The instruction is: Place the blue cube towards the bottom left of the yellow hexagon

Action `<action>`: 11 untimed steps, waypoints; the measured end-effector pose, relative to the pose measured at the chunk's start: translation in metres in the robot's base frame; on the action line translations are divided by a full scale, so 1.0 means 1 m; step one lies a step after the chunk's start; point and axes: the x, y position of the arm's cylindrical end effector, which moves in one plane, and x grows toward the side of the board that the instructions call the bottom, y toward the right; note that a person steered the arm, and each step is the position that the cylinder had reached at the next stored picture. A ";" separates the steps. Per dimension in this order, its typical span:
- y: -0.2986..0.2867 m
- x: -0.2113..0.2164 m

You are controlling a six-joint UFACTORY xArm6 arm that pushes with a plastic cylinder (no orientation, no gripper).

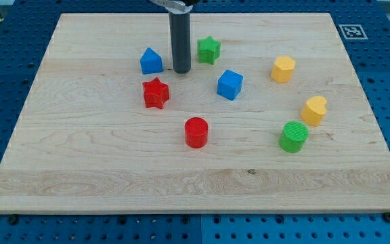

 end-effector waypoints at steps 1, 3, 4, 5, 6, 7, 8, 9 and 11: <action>0.000 0.019; 0.036 0.020; 0.063 0.024; 0.069 0.047; 0.069 0.054; 0.071 0.058; 0.080 0.066; 0.096 0.066; 0.115 0.102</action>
